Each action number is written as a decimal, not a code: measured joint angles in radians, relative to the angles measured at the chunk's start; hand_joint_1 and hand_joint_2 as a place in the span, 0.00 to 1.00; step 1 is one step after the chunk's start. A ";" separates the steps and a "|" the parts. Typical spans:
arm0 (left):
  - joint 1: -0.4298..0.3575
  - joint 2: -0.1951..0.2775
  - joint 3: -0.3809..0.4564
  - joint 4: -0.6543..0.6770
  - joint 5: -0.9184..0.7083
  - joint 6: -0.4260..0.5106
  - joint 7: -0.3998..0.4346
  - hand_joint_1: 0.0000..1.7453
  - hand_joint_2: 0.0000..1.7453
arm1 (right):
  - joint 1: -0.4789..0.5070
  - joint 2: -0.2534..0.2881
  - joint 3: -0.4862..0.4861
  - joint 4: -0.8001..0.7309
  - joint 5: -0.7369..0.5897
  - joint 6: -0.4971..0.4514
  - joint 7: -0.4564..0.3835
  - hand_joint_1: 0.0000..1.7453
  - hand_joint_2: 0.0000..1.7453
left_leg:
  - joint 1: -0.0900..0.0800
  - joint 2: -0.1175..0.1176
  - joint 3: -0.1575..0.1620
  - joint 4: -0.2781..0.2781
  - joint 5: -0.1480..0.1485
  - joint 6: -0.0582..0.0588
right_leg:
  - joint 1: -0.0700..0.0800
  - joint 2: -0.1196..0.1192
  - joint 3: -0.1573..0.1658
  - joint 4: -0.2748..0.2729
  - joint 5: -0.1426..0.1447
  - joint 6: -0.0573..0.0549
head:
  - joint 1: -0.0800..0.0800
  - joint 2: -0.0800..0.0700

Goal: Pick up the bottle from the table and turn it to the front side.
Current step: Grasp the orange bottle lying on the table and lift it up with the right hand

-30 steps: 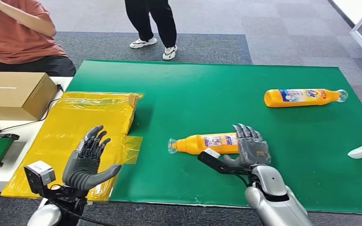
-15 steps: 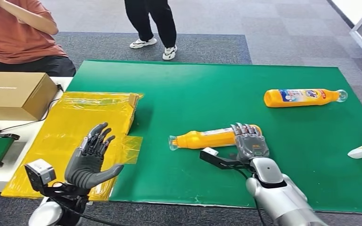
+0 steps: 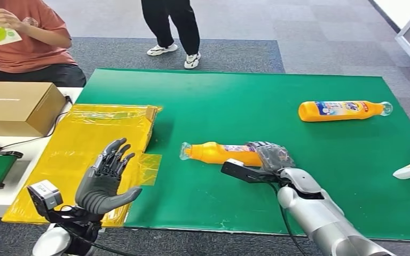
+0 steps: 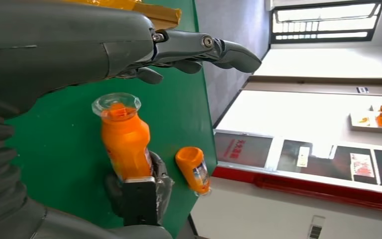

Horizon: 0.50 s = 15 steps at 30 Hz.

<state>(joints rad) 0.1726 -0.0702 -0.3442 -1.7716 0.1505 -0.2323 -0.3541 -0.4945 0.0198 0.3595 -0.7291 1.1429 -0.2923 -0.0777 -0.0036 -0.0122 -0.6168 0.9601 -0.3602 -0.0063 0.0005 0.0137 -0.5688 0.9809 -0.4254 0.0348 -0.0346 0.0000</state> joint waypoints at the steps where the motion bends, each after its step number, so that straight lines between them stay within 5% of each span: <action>1: 0.001 0.000 0.000 -0.002 0.000 0.000 0.000 0.00 1.00 | 0.003 0.000 -0.001 -0.010 -0.014 0.003 -0.005 1.00 1.00 | 0.000 0.000 0.000 0.000 0.000 0.000 | 0.000 0.000 0.000 0.000 0.000 0.000 | 0.000 0.000; 8: 0.011 0.003 0.001 -0.013 0.000 0.007 -0.008 0.00 1.00 | 0.062 0.000 -0.018 -0.156 -0.255 0.067 -0.069 1.00 1.00 | 0.000 0.000 -0.002 0.000 0.000 0.000 | 0.000 0.000 -0.001 0.000 0.000 0.000 | 0.000 0.000; 15: 0.017 0.006 0.002 -0.014 0.003 0.049 -0.037 0.00 1.00 | 0.146 0.039 -0.101 -0.387 -0.899 0.335 -0.195 1.00 1.00 | 0.000 0.000 -0.003 0.000 0.000 0.000 | 0.000 0.000 -0.003 0.000 -0.001 0.000 | 0.000 0.000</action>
<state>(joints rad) 0.1900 -0.0644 -0.3425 -1.7854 0.1534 -0.1834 -0.3908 -0.3481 0.0587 0.2587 -1.1162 0.2438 0.0425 -0.2727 -0.0036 -0.0125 -0.6196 0.9601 -0.3604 -0.0065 0.0005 0.0134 -0.5716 0.9809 -0.4260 0.0346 -0.0346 -0.0001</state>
